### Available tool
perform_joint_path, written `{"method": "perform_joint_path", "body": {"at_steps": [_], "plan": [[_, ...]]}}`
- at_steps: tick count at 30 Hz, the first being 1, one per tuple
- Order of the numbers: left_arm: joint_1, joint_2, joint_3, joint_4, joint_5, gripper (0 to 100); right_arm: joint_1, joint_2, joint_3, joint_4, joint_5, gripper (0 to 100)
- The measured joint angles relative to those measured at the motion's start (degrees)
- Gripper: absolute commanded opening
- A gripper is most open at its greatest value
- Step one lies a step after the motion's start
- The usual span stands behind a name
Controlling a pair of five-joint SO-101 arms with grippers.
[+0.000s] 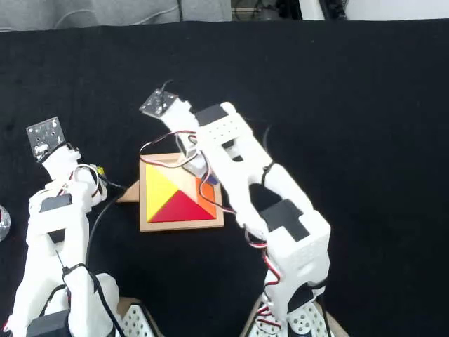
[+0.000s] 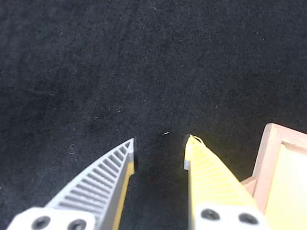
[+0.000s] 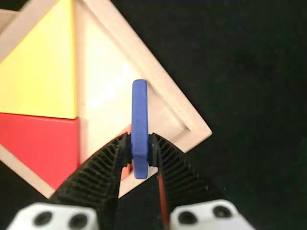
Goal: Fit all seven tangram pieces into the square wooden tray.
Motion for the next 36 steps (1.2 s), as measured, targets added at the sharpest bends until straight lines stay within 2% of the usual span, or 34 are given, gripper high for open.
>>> {"method": "perform_joint_path", "body": {"at_steps": [27,36], "plan": [[0.0,0.0,0.0,0.0,0.0,17,-0.5,0.0,1.3,-5.5,-1.8,1.1],[0.0,0.0,0.0,0.0,0.0,17,-0.5,0.0,3.8,-7.0,-4.9,1.2]]}}
